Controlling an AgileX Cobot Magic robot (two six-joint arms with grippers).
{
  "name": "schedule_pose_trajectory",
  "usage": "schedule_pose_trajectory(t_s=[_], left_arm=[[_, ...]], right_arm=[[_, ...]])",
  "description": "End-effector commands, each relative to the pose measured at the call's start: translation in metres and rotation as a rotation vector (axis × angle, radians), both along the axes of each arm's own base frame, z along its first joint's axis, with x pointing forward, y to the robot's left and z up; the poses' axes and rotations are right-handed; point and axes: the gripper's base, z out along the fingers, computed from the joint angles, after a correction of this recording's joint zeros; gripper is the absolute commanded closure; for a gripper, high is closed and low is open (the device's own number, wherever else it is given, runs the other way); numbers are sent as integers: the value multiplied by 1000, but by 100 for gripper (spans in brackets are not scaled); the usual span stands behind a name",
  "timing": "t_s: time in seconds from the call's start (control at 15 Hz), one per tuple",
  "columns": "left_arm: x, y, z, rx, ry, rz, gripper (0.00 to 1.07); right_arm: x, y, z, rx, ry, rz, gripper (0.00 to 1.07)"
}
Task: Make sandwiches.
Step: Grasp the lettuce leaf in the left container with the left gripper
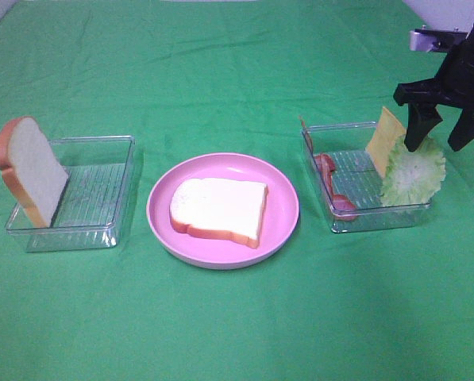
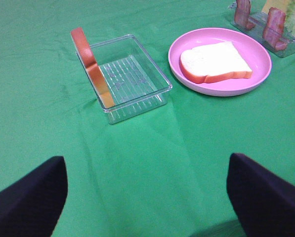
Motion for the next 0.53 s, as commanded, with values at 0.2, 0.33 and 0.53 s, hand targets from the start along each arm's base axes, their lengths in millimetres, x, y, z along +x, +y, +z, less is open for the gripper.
schedule_pose_trajectory(t_s=[0.2, 0.33, 0.53], left_arm=[[-2, 1, 0, -14, -27, -3, 24], [-2, 1, 0, -14, -27, -3, 24], [-2, 1, 0, -14, -27, -3, 24]], right_arm=[[4, -2, -21, -7, 49, 10, 52], [4, -2, -20, -7, 46, 7, 65], [3, -2, -17, -7, 44, 3, 107]])
